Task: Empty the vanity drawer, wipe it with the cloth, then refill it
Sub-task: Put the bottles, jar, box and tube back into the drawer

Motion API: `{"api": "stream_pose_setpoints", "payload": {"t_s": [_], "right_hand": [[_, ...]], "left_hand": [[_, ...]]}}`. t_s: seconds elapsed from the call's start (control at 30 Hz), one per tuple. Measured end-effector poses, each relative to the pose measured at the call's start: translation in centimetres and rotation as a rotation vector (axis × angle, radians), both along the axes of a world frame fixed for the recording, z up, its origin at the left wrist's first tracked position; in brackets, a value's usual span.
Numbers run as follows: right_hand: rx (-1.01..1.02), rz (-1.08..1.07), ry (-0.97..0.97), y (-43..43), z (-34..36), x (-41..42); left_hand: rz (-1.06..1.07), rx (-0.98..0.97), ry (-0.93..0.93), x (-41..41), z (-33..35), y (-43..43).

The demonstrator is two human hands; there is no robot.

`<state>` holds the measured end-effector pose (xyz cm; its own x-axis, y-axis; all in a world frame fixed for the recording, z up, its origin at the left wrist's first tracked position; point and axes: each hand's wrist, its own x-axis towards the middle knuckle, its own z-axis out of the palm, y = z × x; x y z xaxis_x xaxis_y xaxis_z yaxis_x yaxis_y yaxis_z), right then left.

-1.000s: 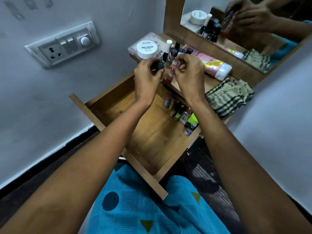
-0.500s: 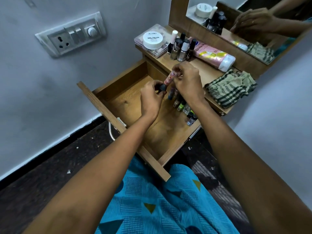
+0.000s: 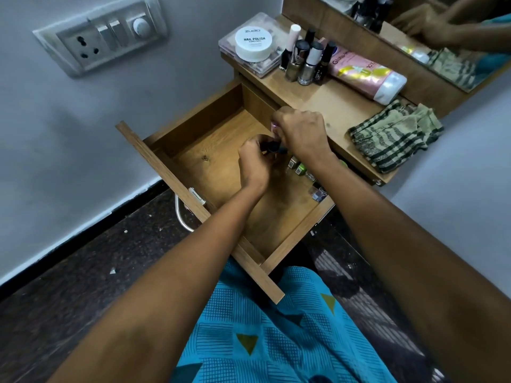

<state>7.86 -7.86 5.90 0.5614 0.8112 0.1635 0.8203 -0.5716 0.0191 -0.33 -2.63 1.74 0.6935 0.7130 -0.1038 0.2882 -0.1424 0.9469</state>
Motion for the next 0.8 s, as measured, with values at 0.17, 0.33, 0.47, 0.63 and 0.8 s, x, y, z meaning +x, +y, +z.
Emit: {"api": "stream_pose_setpoints", "payload": {"t_s": [0.17,0.33,0.47,0.63,0.8], "right_hand": [[-0.103,-0.007,-0.064,0.3,-0.6,0.1],[-0.200,-0.013,-0.119,0.5,-1.0,-0.1],[-0.238,-0.050,-0.122,0.8,-0.9,-0.2],[-0.273,-0.057,-0.139,0.9,-0.6,-0.2],[-0.298,-0.070,-0.124,0.8,-0.3,-0.2]], "left_hand": [[0.000,-0.037,-0.019,0.3,-0.4,-0.1],[0.002,-0.027,-0.022,0.7,-0.6,0.1],[-0.016,-0.033,-0.031,0.9,-0.8,0.1],[-0.030,-0.044,-0.056,1.1,-0.9,0.1],[-0.043,-0.010,-0.050,1.2,-1.0,0.0]]}}
